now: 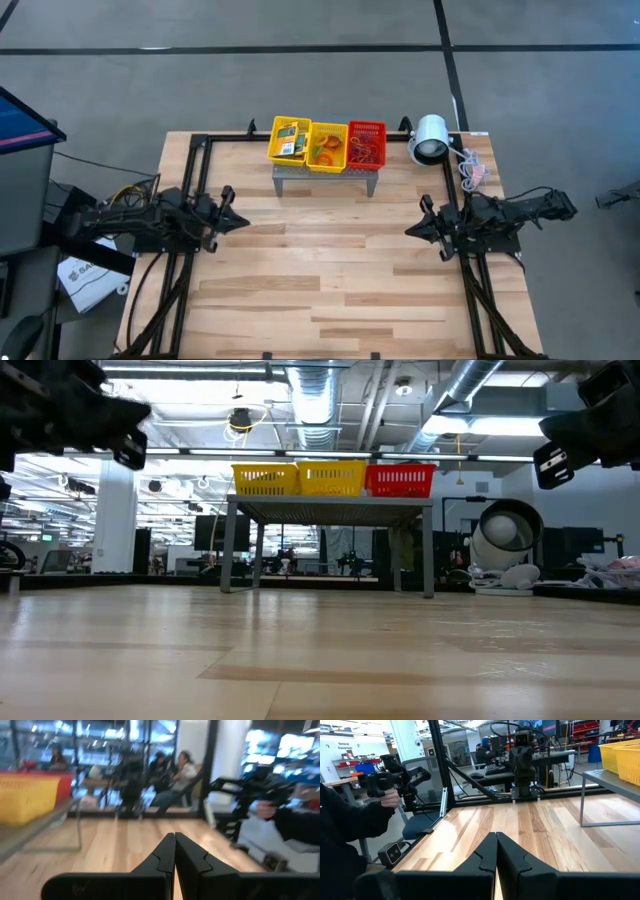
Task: Pick & Place Office Desk Supplies
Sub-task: Return to Home Position
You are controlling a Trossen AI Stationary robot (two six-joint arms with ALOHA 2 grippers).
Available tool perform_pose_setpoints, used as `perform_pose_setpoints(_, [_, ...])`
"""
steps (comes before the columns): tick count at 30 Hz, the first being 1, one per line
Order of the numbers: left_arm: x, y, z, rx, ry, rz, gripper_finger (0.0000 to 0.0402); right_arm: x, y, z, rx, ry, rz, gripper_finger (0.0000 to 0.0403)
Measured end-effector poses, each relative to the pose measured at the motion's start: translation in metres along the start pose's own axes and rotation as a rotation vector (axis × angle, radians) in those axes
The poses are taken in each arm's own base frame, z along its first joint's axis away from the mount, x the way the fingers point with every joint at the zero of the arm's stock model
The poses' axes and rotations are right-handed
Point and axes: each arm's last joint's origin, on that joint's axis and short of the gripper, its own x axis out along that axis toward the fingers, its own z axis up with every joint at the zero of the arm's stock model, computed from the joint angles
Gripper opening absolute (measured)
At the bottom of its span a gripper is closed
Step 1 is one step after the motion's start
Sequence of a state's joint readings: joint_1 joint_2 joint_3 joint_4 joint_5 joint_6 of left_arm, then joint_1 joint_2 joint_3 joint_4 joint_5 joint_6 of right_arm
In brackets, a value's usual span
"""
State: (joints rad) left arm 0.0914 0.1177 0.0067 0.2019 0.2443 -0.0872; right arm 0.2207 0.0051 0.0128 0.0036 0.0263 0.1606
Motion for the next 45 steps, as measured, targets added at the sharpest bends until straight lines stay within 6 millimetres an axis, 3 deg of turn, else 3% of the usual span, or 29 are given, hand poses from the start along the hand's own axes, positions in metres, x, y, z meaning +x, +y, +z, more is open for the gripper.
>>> perform_pose_setpoints(4, [-0.007, -0.003, 0.005, 0.02, -0.058, -0.034, 0.0001, 0.0, 0.0, 0.0, 0.001, 0.0, 0.0, 0.0])
perform_pose_setpoints(45, [0.0, 0.002, -0.013, -0.025, 0.138, 0.048, 0.0001, 0.0, 0.0, 0.0, -0.055, 0.003, -0.002, 0.0])
